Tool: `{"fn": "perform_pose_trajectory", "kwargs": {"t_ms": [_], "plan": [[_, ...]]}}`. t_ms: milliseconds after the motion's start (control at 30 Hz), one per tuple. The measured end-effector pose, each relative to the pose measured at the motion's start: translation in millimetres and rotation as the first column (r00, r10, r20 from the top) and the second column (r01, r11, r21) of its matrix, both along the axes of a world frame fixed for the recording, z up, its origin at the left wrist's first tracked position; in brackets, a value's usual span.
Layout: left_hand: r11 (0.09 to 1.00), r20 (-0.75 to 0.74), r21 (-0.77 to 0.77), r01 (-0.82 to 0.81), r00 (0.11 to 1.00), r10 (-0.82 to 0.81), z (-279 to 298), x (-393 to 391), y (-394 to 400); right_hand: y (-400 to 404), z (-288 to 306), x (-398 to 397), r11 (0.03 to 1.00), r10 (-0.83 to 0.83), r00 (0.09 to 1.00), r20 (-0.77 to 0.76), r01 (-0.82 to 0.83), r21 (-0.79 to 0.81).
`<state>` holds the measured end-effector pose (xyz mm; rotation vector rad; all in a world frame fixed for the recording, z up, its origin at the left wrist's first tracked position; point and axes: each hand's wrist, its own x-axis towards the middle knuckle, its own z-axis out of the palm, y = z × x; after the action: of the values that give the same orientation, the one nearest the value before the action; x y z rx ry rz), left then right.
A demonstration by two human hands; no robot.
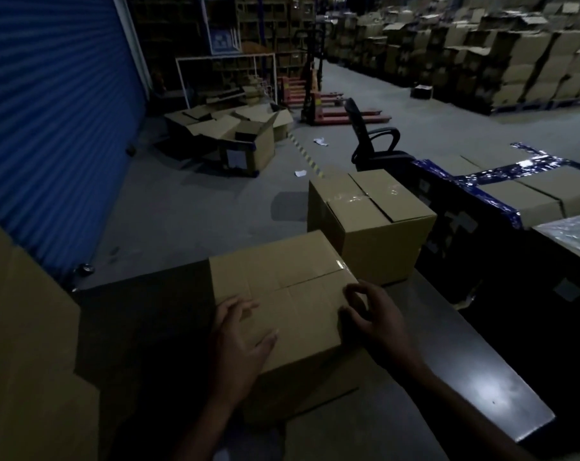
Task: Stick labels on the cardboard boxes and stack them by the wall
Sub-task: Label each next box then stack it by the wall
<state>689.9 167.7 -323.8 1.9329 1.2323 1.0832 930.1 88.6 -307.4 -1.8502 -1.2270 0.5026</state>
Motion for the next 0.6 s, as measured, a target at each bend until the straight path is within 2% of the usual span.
{"fn": "perform_pose_trajectory", "kwargs": {"t_ms": [67, 133, 233, 300, 367, 400, 500, 600], "plan": [[0.999, 0.005, 0.001, 0.034, 0.999, -0.034, 1.6, 0.9, 24.6, 30.2, 2.4, 6.0, 0.998, 0.054, 0.999, 0.008, -0.054, -0.017], [0.993, -0.064, -0.069, 0.095, 0.993, -0.099, 4.8, 4.0, 52.7, 63.6, 4.9, 14.7, 0.992, 0.109, 0.994, 0.03, -0.107, -0.069], [0.969, -0.276, -0.157, 0.192, 0.933, -0.23, 10.8, 6.8, 95.4, 102.2, 2.2, 24.9, 0.974, 0.205, 0.973, 0.104, -0.192, -0.121], [0.959, -0.42, -0.166, 0.23, 0.864, -0.28, 14.0, 9.1, 117.4, 114.1, -2.1, 27.6, 0.965, 0.259, 0.921, 0.29, -0.257, -0.044], [0.968, -0.509, -0.108, 0.225, 0.824, -0.248, 13.7, 15.6, 132.4, 121.9, -6.5, 28.4, 0.939, 0.29, 0.821, 0.492, -0.343, 0.019], [0.974, -0.553, -0.067, 0.216, 0.804, -0.217, 11.4, 19.6, 139.3, 126.8, -9.3, 28.3, 0.931, 0.294, 0.8, 0.523, -0.364, 0.034], [0.98, -0.657, 0.045, 0.196, 0.744, -0.118, 2.6, 36.7, 159.1, 147.7, -16.1, 26.2, 0.948, 0.237, 0.844, 0.481, -0.31, 0.077], [0.986, -0.676, 0.085, 0.143, 0.735, -0.048, 0.2, 54.1, 175.1, 173.4, -18.7, 30.3, 0.958, 0.212, 0.853, 0.477, -0.279, 0.073]]}}
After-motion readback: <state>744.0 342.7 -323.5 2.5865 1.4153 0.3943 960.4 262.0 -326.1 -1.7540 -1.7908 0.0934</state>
